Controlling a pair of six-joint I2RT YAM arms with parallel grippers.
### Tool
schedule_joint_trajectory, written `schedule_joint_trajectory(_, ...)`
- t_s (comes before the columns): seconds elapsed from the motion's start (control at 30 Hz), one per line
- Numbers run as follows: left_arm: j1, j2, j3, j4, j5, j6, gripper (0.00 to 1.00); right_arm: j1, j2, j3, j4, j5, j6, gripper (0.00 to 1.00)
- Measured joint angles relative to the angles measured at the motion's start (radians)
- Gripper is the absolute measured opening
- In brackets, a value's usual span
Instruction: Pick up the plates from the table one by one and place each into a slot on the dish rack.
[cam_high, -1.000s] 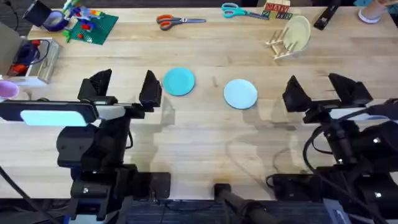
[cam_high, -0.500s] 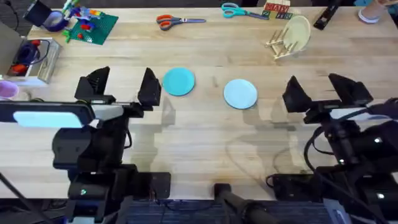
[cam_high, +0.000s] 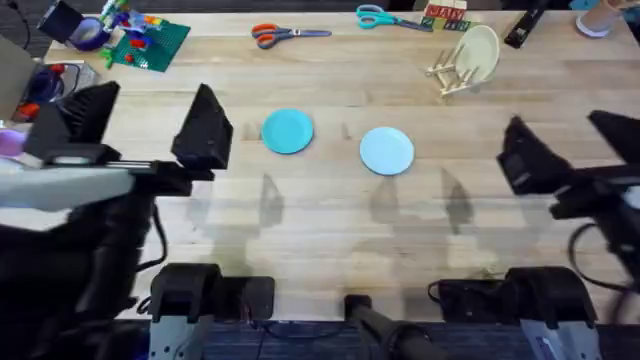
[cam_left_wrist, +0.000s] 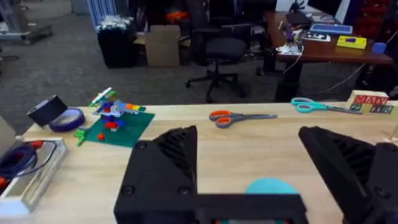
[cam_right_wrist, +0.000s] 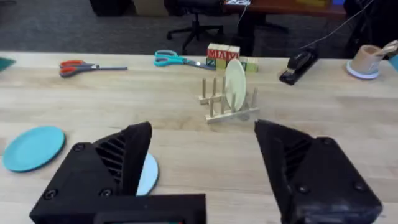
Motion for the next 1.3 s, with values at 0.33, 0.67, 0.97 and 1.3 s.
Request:
schedule_joint_trajectory(0.33,0.000,0.308,0.407,-0.341,0.000,0.000,0.993,0.000,0.289,0.320,-0.159,-0.004,0.000,0.994)
schedule_joint_trajectory(0.67,0.000,0.719,0.866,-0.714,0.001,-0.002,0.993,0.000,0.691,0.667,-0.383,-0.007,0.000,0.993)
schedule_joint_trajectory(0.97,0.000,1.045,1.190,-0.981,0.020,-0.035,0.993,0.000,0.973,0.912,-0.589,-0.007,0.000,0.994)
schedule_joint_trajectory(1.3,0.000,1.191,1.267,-1.058,0.031,-0.039,0.993,0.000,1.130,0.997,-0.722,-0.007,0.000,0.994)
